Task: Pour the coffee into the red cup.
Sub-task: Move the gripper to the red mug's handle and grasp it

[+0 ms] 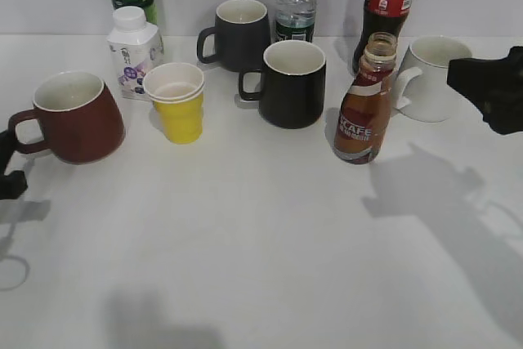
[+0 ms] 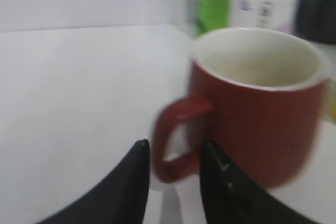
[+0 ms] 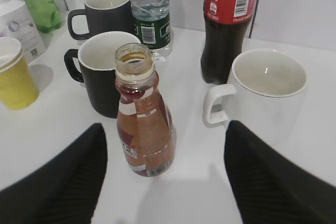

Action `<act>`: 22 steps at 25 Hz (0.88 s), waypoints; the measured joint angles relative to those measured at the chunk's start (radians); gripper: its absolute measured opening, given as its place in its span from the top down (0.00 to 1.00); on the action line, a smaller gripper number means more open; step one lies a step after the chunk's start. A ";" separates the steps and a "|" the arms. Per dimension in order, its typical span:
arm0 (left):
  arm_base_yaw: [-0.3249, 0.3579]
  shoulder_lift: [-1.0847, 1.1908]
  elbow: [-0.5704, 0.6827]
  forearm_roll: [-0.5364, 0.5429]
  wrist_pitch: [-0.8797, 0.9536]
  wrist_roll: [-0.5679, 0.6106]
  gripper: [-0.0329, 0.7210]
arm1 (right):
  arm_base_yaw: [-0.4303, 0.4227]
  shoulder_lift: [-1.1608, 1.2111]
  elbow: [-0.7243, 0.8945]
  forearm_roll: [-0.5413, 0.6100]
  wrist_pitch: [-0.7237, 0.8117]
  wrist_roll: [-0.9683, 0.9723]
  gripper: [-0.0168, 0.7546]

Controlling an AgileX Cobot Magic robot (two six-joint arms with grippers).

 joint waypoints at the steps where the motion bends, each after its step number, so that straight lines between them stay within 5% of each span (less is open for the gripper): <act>1: 0.000 0.016 0.000 -0.020 -0.018 -0.001 0.61 | 0.000 0.000 0.000 0.000 -0.001 0.000 0.30; 22: 0.000 0.157 -0.128 -0.027 -0.042 -0.004 0.61 | 0.000 0.000 0.000 -0.001 -0.003 0.000 0.30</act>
